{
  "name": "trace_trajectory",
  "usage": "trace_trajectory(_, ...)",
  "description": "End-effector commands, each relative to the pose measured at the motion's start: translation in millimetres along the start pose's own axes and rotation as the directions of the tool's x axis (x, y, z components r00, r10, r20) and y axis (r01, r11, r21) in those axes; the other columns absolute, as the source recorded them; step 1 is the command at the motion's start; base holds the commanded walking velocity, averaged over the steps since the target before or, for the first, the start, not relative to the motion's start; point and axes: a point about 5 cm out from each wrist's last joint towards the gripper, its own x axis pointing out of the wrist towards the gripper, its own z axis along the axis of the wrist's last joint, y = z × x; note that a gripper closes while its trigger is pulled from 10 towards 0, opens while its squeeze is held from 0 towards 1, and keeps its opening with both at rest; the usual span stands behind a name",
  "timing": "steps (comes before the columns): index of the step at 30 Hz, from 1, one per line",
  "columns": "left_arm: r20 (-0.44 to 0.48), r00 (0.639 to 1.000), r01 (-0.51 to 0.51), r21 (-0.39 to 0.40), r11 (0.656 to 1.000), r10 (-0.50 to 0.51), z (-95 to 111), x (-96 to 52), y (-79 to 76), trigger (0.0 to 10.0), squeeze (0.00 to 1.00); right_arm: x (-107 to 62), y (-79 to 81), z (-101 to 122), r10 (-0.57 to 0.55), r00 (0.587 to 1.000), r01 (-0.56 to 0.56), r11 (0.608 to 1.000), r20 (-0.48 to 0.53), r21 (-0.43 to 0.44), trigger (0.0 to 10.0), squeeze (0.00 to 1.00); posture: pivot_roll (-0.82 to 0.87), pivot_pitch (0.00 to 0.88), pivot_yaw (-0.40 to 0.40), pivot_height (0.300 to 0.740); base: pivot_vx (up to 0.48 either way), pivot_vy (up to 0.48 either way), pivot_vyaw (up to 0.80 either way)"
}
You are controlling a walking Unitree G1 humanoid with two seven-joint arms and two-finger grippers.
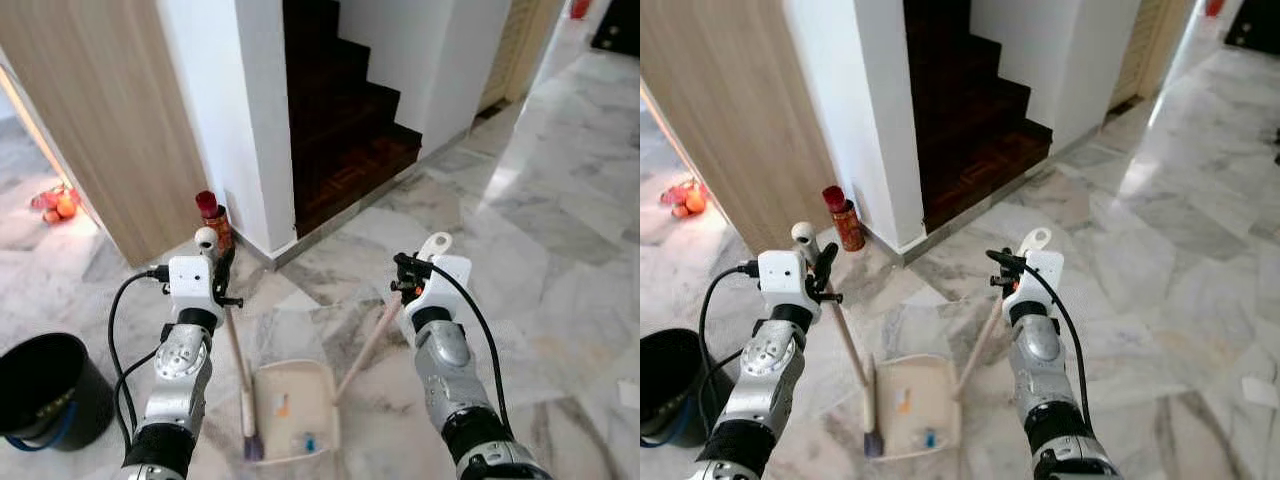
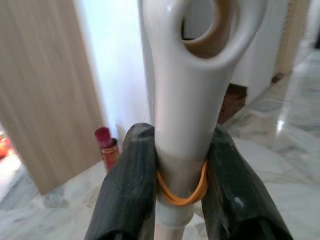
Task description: Sweep floor
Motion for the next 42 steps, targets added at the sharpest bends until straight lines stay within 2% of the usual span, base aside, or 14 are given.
trace_trajectory(1, 0.035, 0.999, -0.011, -0.013, 1.0, 0.011, 9.3, 3.7, 3.2, 10.0, 0.0, 7.9, 10.0, 18.8, 0.026, 0.997, -0.026, 1.0, 0.077, 0.01, 10.0, 0.0, 0.12, 0.0, 0.039, 0.74, 0.0, 0.349, 0.64)
trace_trajectory(18, 0.033, 0.999, -0.014, -0.014, 1.0, 0.015, 9.3, 3.0, 2.8, 10.0, 0.0, 8.0, 10.9, 18.4, 0.03, 0.997, -0.031, 1.0, 0.076, 0.003, 10.0, 0.0, 0.12, 0.0, 0.037, 0.74, 0.0, 0.35, 0.7)
trace_trajectory(24, 0.033, 0.999, -0.014, -0.016, 1.0, 0.015, 10.1, 3.6, 2.6, 10.0, 0.0, 8.5, 10.7, 18.7, 0.028, 0.997, -0.029, 1.0, 0.073, 0.003, 10.0, 0.0, 0.12, 0.0, 0.037, 0.74, 0.0, 0.351, 0.0)
trace_trajectory(34, 0.032, 0.999, -0.011, -0.018, 1.0, 0.011, 10.2, 3.8, 1.8, 10.0, 0.0, 8.6, 11.2, 17.9, 0.029, 0.997, -0.029, 1.0, 0.068, 0.001, 10.0, 0.0, 0.12, 0.0, 0.038, 0.74, 0.0, 0.349, 0.61)
trace_trajectory(42, 0.031, 0.999, -0.008, -0.015, 1.0, 0.008, 9.9, 3.7, 0.5, 10.0, 0.0, 8.2, 10.0, 16.5, 0.025, 0.998, -0.026, 1.0, 0.061, 0.01, 10.0, 0.0, 0.12, 0.0, 0.038, 0.74, 0.0, 0.348, 0.0)
